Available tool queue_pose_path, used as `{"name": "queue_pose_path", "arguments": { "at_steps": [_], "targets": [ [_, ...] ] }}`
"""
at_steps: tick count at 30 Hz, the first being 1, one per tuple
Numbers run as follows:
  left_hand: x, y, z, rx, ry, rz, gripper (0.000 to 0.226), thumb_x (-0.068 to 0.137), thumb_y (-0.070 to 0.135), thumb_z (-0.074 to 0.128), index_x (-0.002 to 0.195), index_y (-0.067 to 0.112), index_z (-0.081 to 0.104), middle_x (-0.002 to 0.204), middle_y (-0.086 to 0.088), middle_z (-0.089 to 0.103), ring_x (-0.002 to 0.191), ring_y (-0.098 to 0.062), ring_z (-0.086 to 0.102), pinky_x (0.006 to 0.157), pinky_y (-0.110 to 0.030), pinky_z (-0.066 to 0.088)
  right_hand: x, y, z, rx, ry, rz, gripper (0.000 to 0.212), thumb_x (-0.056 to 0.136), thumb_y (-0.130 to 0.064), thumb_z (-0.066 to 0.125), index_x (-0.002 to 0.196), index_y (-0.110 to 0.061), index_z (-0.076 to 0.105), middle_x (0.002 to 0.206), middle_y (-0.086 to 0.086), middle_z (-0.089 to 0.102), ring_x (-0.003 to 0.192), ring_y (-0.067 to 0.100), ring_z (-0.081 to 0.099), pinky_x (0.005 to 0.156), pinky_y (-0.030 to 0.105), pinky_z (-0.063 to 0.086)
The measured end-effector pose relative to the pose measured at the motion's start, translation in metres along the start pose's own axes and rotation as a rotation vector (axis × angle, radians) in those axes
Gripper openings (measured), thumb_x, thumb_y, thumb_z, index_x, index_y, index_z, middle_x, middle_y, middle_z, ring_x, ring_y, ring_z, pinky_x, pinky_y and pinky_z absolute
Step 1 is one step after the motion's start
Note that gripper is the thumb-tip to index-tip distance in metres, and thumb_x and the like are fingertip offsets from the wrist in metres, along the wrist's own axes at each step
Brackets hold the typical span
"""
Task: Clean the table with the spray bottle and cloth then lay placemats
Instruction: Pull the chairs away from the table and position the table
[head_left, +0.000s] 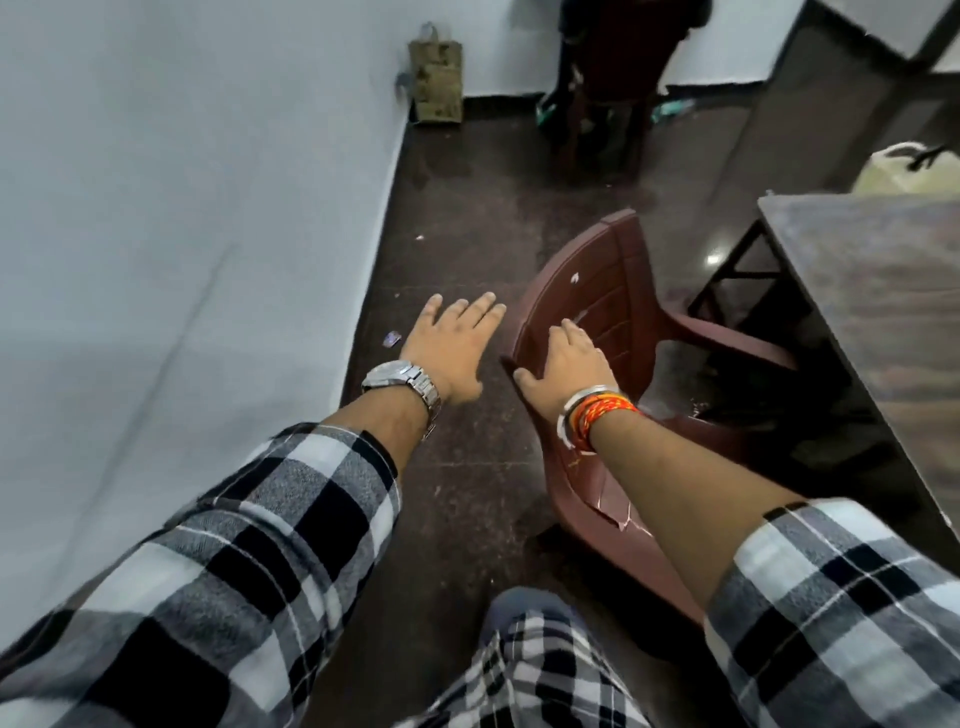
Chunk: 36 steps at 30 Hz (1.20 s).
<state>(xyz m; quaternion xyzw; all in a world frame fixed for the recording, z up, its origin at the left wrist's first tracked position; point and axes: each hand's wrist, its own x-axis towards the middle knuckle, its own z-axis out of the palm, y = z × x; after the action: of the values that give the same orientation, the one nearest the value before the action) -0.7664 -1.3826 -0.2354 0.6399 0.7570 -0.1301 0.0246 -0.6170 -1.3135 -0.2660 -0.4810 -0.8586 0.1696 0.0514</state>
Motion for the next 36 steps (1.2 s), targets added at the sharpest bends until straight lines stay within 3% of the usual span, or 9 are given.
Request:
{"name": "queue_pose_path", "arguments": {
  "at_steps": [4, 12, 16, 21, 26, 30, 32, 33, 36],
  "targets": [
    [0.094, -0.037, -0.002, 0.128, 0.023, 0.204, 0.098, 0.092, 0.010, 0.065, 0.163, 0.025, -0.002, 0.173, 0.000, -0.004, 0.158, -0.024, 0.010, 0.127, -0.048, 0.002, 0.078, -0.015, 0.016, 0.076, -0.020, 0.172, 0.090, 0.079, -0.059, 0.056, 0.143, -0.001, 0.028, 0.154, 0.016, 0.024, 0.143, 0.026, 0.020, 0.114, 0.045, 0.026],
    [0.251, -0.058, -0.014, 0.220, 0.033, 0.518, 0.100, 0.091, 0.002, 0.065, 0.163, 0.025, -0.001, 0.173, 0.000, -0.003, 0.157, -0.023, 0.010, 0.126, -0.047, 0.005, 0.173, -0.022, 0.021, 0.264, -0.034, 0.517, 0.083, 0.073, -0.050, 0.067, 0.133, -0.002, 0.036, 0.137, 0.015, 0.040, 0.128, 0.030, 0.041, 0.102, 0.044, 0.041],
    [0.309, -0.038, -0.013, 0.280, 0.081, 0.769, 0.094, 0.092, 0.010, 0.064, 0.163, 0.026, 0.004, 0.173, 0.001, 0.003, 0.157, -0.024, 0.012, 0.126, -0.050, 0.009, 0.199, -0.024, 0.025, 0.308, -0.048, 0.714, 0.093, 0.076, -0.043, 0.066, 0.144, 0.000, 0.020, 0.143, 0.015, 0.033, 0.132, 0.031, 0.037, 0.101, 0.043, 0.042],
    [0.367, -0.003, -0.018, 0.397, 0.155, 1.117, 0.090, 0.092, 0.031, 0.063, 0.163, 0.027, 0.008, 0.173, 0.002, 0.001, 0.158, -0.027, 0.001, 0.126, -0.050, 0.005, 0.231, -0.027, 0.032, 0.296, 0.104, 0.980, 0.072, 0.081, -0.035, 0.059, 0.136, -0.001, 0.027, 0.132, 0.016, 0.046, 0.119, 0.034, 0.051, 0.090, 0.043, 0.046],
    [0.401, 0.013, -0.017, 0.550, 0.158, 1.423, 0.091, 0.088, 0.048, 0.059, 0.163, 0.026, 0.013, 0.172, 0.002, 0.010, 0.159, -0.023, 0.003, 0.126, -0.048, 0.001, 0.254, -0.043, 0.043, 0.252, 0.179, 1.262, 0.081, 0.084, -0.036, 0.059, 0.143, -0.002, 0.017, 0.128, 0.013, 0.052, 0.112, 0.032, 0.057, 0.083, 0.042, 0.049],
    [0.409, 0.023, -0.023, 0.586, 0.133, 1.565, 0.082, 0.088, 0.044, 0.056, 0.161, 0.023, 0.025, 0.165, 0.002, 0.033, 0.155, -0.021, 0.022, 0.126, -0.046, 0.006, 0.259, -0.041, 0.044, 0.119, 0.221, 1.353, 0.055, 0.088, -0.031, 0.052, 0.133, -0.002, 0.036, 0.114, 0.010, 0.064, 0.100, 0.031, 0.065, 0.077, 0.038, 0.049],
    [0.412, 0.024, -0.024, 0.572, 0.128, 1.594, 0.068, 0.081, 0.046, 0.053, 0.146, 0.025, 0.050, 0.146, 0.001, 0.058, 0.141, -0.023, 0.047, 0.122, -0.045, 0.022, 0.259, -0.042, 0.042, 0.106, 0.221, 1.336, 0.033, 0.092, -0.023, 0.046, 0.121, -0.007, 0.047, 0.110, 0.009, 0.066, 0.098, 0.032, 0.065, 0.076, 0.038, 0.049],
    [0.413, 0.024, -0.023, 0.547, 0.160, 1.620, 0.058, 0.077, 0.048, 0.050, 0.128, 0.026, 0.062, 0.130, 0.000, 0.069, 0.129, -0.023, 0.059, 0.115, -0.043, 0.033, 0.259, -0.042, 0.042, 0.105, 0.231, 1.323, 0.026, 0.092, -0.019, 0.044, 0.115, -0.010, 0.050, 0.109, 0.008, 0.066, 0.097, 0.033, 0.065, 0.075, 0.039, 0.049],
    [0.414, 0.026, -0.020, 0.493, 0.241, 1.665, 0.042, 0.073, 0.051, 0.046, 0.091, 0.023, 0.071, 0.101, -0.001, 0.077, 0.103, -0.024, 0.070, 0.093, -0.036, 0.043, 0.256, -0.044, 0.040, 0.081, 0.251, 1.277, 0.019, 0.093, -0.014, 0.041, 0.108, -0.010, 0.051, 0.105, 0.009, 0.067, 0.094, 0.035, 0.065, 0.071, 0.038, 0.046]
  ]
}}
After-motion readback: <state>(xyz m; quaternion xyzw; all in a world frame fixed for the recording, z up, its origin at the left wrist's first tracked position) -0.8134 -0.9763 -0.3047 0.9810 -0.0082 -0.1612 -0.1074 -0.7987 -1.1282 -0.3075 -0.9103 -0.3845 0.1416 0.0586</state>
